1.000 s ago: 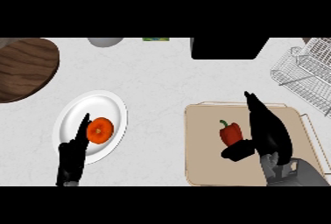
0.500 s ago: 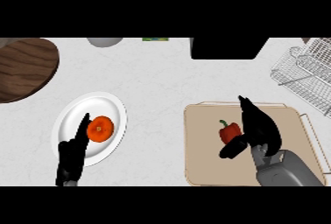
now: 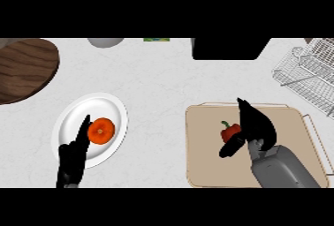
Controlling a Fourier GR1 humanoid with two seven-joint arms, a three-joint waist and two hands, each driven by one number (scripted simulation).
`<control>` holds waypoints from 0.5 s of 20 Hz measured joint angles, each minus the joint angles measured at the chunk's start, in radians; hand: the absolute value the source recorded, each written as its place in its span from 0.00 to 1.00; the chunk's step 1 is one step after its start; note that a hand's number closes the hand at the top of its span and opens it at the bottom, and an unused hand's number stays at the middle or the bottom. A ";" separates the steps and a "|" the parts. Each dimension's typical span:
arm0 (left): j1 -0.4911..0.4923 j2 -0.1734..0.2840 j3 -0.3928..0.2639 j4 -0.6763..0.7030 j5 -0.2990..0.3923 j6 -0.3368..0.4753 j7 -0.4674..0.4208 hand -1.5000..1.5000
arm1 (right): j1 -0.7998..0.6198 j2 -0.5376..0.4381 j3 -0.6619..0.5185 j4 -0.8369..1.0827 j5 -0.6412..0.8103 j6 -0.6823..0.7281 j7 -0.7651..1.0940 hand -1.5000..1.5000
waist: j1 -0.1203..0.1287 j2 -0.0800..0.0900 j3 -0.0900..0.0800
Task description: Pick the bell pepper from the tray and place it in the tiered basket
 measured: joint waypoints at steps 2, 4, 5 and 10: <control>-0.005 0.005 0.009 0.005 0.002 -0.008 0.008 0.50 | -0.010 0.007 -0.020 0.030 -0.004 0.013 -0.009 0.00 | 0.000 0.000 0.000; 0.008 0.002 0.012 0.012 0.001 -0.015 -0.022 0.50 | -0.002 0.013 -0.035 0.045 -0.010 0.025 -0.015 0.00 | 0.000 0.000 0.000; 0.010 -0.002 0.012 0.019 -0.006 -0.010 -0.034 0.50 | 0.010 0.021 -0.035 0.038 -0.007 0.027 -0.013 0.00 | -0.002 -0.001 0.001; -0.012 -0.013 0.022 0.031 -0.015 -0.010 -0.019 0.50 | 0.043 0.055 -0.050 0.060 0.017 0.036 -0.028 0.00 | -0.002 -0.001 0.002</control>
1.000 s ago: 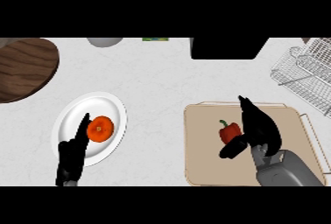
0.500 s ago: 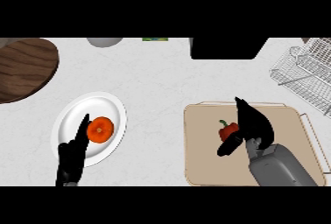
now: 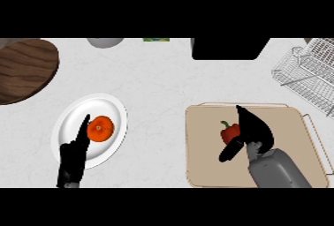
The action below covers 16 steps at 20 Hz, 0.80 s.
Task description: Pick the bell pepper from the tray and place it in the tiered basket
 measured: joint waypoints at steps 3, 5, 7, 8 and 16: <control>-0.001 -0.007 0.002 -0.015 -0.008 0.002 0.020 0.50 | -0.010 0.032 -0.016 0.044 0.019 0.006 -0.013 0.00 | 0.002 0.001 0.000; 0.019 -0.011 0.004 -0.016 -0.009 -0.005 -0.010 0.50 | 0.003 0.038 -0.026 0.052 0.029 0.008 -0.027 1.00 | 0.001 0.000 0.000; 0.020 -0.016 0.006 -0.024 -0.013 -0.006 0.002 0.50 | 0.016 0.042 -0.039 0.055 0.044 0.008 -0.042 1.00 | 0.001 0.001 0.000; 0.025 -0.012 0.010 -0.032 -0.012 -0.013 0.006 0.50 | 0.003 0.052 -0.048 0.081 0.056 0.006 -0.049 1.00 | 0.001 0.000 -0.001; -0.005 -0.025 0.035 -0.008 -0.030 -0.022 0.014 0.50 | -0.017 0.069 -0.065 0.163 0.156 -0.013 -0.155 1.00 | 0.000 -0.007 -0.009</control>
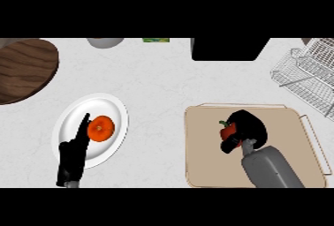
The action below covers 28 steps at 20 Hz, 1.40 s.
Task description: Pick the bell pepper from the tray and place it in the tiered basket
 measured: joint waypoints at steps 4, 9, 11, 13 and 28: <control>-0.007 -0.008 0.007 0.019 -0.005 -0.001 -0.011 0.50 | 0.037 -0.068 -0.009 0.002 0.031 -0.019 -0.104 1.00 | -0.003 -0.002 0.002; 0.020 0.001 0.021 0.001 0.002 0.003 -0.014 0.50 | 0.175 -0.354 -0.177 0.029 -0.043 -0.015 -0.350 1.00 | -0.033 0.002 0.009; 0.030 -0.006 0.015 -0.012 -0.001 0.008 -0.009 0.50 | 0.219 -0.448 -0.261 0.066 -0.083 -0.029 -0.460 1.00 | -0.035 0.003 0.010; 0.027 -0.006 0.017 -0.004 -0.002 0.006 -0.016 0.50 | 0.246 -0.513 -0.345 0.110 -0.127 -0.050 -0.559 1.00 | -0.031 0.004 0.010; 0.037 -0.007 0.015 -0.025 -0.012 0.006 0.009 0.50 | 0.348 -0.729 -0.913 -0.118 -0.508 -0.034 -0.696 1.00 | -0.038 -0.001 0.006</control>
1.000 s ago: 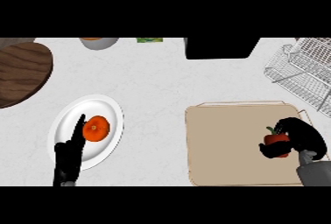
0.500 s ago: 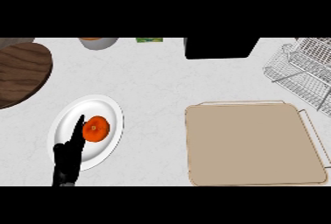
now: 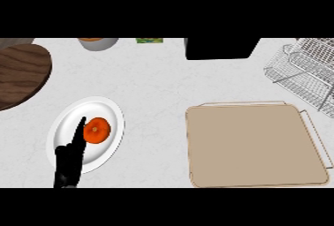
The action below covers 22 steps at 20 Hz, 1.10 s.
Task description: Pick the bell pepper from the tray and place it in the tiered basket
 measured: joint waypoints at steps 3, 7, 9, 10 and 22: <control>0.003 -0.008 -0.012 -0.002 -0.012 0.001 0.000 0.50 | 0.019 -0.032 -0.069 -0.078 -0.012 0.026 0.029 1.00 | 0.011 0.003 0.001; -0.007 -0.002 -0.005 -0.001 -0.006 -0.021 -0.002 0.50 | -0.007 -0.081 -0.139 -0.120 -0.029 0.074 0.095 1.00 | 0.025 0.006 0.000; -0.006 -0.005 -0.007 -0.005 -0.009 -0.025 0.000 0.50 | -0.039 -0.095 -0.138 -0.135 -0.027 0.086 0.144 1.00 | 0.031 0.007 0.000; -0.001 -0.006 -0.007 -0.007 -0.010 -0.027 -0.006 0.50 | -0.062 -0.106 -0.129 -0.126 -0.020 0.087 0.161 1.00 | 0.034 0.008 0.000; -0.046 -0.036 -0.014 0.024 -0.037 -0.022 -0.006 0.50 | -0.413 -0.188 0.095 0.238 0.069 0.017 0.140 1.00 | 0.060 0.014 0.002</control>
